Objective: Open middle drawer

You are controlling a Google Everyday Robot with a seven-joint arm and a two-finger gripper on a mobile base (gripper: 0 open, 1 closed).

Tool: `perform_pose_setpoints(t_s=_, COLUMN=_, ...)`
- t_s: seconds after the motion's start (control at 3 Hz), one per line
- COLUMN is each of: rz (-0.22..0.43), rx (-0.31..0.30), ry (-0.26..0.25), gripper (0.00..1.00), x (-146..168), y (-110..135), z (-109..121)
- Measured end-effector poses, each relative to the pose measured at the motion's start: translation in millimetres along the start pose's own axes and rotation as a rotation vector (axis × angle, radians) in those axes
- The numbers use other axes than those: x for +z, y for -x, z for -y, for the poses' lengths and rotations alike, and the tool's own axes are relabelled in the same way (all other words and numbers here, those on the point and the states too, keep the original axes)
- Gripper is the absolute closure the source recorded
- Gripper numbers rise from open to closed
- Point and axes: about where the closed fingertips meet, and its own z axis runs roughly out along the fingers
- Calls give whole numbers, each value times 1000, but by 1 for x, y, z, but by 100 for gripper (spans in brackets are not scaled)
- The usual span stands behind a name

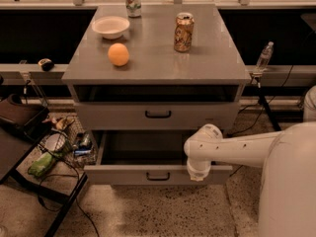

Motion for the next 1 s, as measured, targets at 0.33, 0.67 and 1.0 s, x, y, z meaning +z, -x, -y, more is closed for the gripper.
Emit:
perform_pose_setpoints(t_s=0.33, rz=0, rx=0, ry=0, gripper=100, x=-6, y=0, z=0)
perform_pose_setpoints(t_s=0.67, rz=-26, rx=6, ry=23, gripper=100, x=-14, y=-8, z=-14)
perform_pose_setpoints(t_s=1.0, rz=-23, rx=7, ry=28, gripper=100, x=-13, y=-11, z=-20)
